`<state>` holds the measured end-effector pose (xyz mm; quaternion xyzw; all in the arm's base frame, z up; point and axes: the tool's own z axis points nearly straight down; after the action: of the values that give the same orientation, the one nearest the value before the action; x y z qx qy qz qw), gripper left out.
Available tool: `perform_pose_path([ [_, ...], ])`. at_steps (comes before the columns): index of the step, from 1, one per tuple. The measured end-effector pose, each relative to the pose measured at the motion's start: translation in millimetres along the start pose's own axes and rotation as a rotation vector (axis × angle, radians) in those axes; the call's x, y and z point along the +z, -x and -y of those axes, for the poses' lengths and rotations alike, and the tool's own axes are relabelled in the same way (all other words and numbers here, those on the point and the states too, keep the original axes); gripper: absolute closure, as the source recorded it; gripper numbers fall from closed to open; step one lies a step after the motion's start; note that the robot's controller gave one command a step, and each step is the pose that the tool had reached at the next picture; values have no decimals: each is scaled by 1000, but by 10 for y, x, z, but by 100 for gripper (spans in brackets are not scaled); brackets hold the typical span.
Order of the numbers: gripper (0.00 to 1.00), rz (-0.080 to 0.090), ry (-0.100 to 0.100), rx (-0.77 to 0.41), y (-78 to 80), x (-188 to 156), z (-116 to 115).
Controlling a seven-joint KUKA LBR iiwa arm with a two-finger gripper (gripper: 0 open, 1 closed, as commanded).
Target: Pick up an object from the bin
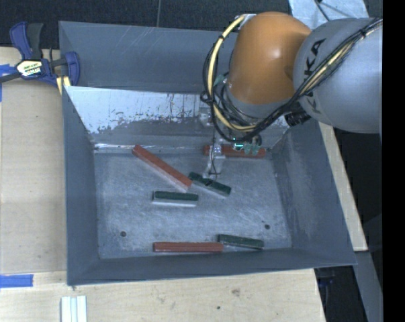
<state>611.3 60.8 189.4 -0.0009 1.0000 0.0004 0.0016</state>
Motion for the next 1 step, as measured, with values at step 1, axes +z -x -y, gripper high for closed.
perform_pose_path([
  [1,0,-3,0,-316,80,924,-215],
])
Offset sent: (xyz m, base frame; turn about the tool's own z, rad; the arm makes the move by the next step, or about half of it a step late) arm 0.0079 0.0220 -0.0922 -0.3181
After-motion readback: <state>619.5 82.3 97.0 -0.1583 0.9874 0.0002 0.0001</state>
